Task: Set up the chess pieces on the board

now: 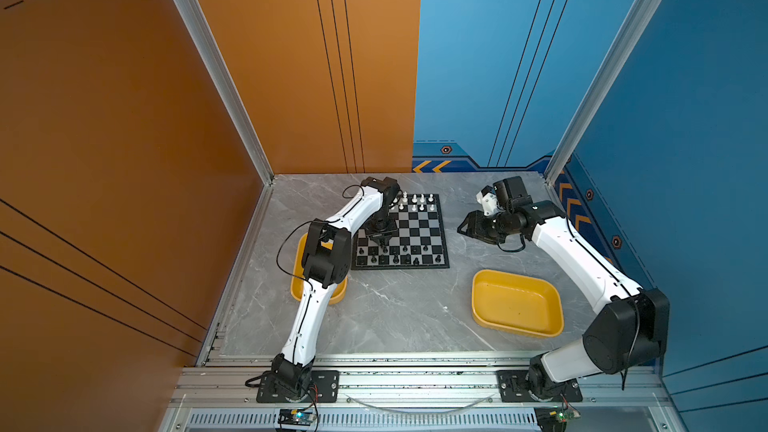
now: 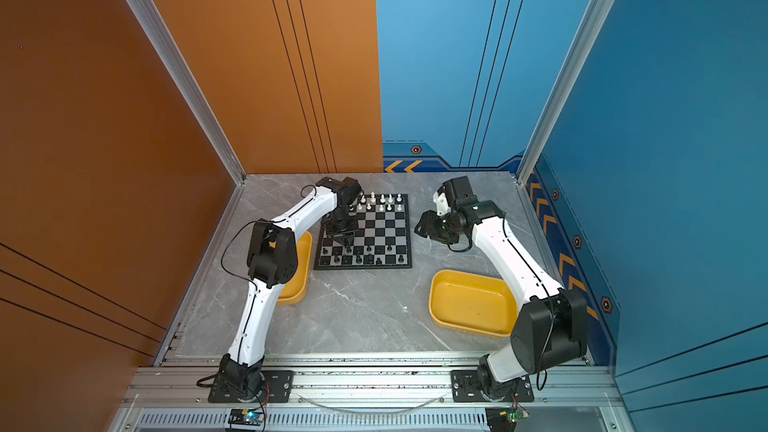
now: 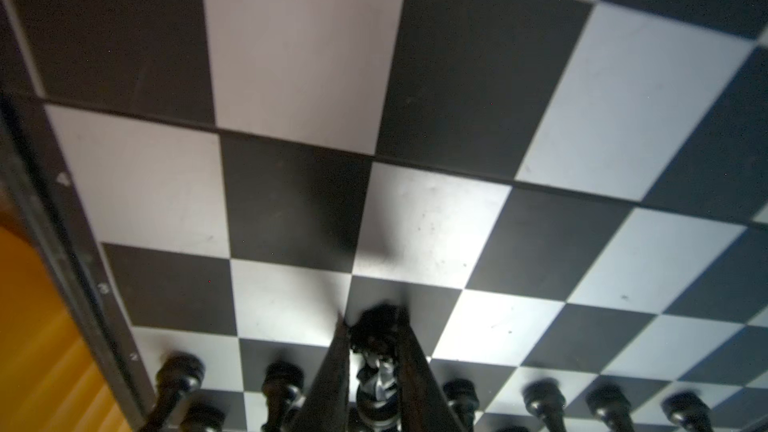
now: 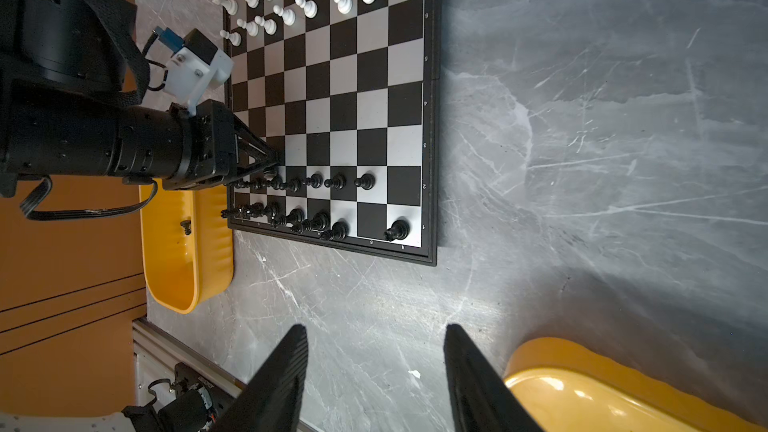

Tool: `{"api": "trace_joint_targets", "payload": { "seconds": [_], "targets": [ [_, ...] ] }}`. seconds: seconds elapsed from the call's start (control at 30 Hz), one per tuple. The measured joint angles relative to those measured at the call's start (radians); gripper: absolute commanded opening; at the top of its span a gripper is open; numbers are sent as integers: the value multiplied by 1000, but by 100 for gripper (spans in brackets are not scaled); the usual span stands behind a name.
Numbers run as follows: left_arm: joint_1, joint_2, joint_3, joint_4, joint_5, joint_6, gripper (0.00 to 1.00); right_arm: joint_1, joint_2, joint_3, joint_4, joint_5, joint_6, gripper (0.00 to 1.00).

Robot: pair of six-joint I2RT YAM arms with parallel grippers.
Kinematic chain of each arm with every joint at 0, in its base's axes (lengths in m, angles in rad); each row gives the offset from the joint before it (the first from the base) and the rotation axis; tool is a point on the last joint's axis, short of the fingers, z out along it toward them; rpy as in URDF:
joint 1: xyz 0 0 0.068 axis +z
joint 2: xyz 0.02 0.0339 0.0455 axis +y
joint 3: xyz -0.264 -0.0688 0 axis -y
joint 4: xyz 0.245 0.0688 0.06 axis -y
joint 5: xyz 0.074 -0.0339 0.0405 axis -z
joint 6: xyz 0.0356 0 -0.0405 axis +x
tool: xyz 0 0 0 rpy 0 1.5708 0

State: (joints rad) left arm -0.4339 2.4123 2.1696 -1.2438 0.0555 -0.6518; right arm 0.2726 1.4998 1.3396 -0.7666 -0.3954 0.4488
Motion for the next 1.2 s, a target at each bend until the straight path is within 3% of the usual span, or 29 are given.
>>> {"api": "trace_joint_targets", "payload": {
  "seconds": [0.43,0.67,0.97,1.2],
  "targets": [
    [1,47,87,-3,5,-3,12,0,0,0,0,0,0,56],
    [2,57,114,33,12,-3,0,0,0,0,0,0,0,56],
    [-8,58,166,61,-6,20,0,1,0,0,0,0,0,56],
    [-66,42,158,88,-90,68,0,5,-2,0,0,0,0,56]
  ]
}}
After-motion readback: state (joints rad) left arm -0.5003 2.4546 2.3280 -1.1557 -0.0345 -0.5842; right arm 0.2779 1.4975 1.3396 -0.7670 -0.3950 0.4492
